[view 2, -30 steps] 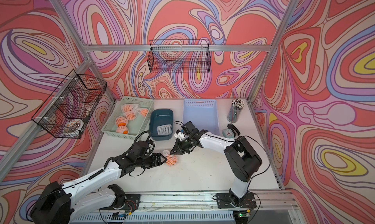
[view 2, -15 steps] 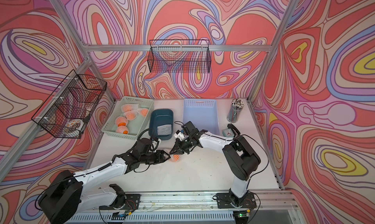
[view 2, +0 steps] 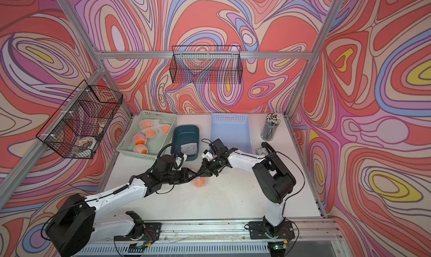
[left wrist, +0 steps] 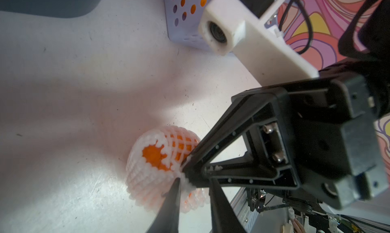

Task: Remove foam nets from oranges
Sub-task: Remove the foam net from the orange.

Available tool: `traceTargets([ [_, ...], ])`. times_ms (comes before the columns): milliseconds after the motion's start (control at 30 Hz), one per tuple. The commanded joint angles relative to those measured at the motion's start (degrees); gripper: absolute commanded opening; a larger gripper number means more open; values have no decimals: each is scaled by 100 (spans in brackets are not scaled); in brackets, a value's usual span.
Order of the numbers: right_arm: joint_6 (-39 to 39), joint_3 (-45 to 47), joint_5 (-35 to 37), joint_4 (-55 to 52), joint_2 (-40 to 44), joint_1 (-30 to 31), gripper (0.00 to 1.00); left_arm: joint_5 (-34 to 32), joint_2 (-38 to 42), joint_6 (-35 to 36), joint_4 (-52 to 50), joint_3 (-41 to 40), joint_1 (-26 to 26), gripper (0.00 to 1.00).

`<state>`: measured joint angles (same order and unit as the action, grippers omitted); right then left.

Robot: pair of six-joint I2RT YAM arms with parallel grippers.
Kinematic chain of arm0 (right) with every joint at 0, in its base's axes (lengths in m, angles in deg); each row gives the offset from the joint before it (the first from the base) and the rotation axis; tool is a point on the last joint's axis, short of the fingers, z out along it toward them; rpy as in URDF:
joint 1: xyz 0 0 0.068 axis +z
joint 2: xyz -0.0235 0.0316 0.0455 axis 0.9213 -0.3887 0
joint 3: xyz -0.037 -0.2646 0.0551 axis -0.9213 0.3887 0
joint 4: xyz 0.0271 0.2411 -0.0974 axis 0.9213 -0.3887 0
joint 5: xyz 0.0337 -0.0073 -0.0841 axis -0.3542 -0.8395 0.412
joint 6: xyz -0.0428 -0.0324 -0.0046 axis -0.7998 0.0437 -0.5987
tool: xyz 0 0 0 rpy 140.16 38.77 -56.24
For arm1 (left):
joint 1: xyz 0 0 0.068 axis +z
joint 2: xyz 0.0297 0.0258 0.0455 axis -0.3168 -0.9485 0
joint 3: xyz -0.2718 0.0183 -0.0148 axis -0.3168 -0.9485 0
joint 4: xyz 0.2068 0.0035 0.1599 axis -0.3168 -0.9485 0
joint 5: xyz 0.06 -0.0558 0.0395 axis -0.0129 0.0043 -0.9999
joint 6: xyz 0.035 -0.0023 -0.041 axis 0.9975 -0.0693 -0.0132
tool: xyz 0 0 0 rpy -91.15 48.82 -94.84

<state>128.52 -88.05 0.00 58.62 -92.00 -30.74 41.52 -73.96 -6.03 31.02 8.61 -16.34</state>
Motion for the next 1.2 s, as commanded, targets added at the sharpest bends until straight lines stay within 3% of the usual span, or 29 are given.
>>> traceTargets([
  [0, -104, -258, 68, -251, -101, -57, 14, 115, -103, 6, -119, 215, 18, 24],
  [300, -1128, -687, 688, -1522, 216, -148, 40, -171, 295, 32, -631, 186, 18, 23],
  [633, -2100, -522, 1321, -2152, 856, -149, 65, -174, 517, -97, -670, 172, 18, 26],
  [1033, -2485, 135, 1567, -1973, 1491, -97, 81, 10, 580, -139, -641, -73, 18, 33],
  [1167, -2553, 452, 1472, -1711, 1580, -54, 82, 27, 547, -134, -594, -320, 18, 37],
])
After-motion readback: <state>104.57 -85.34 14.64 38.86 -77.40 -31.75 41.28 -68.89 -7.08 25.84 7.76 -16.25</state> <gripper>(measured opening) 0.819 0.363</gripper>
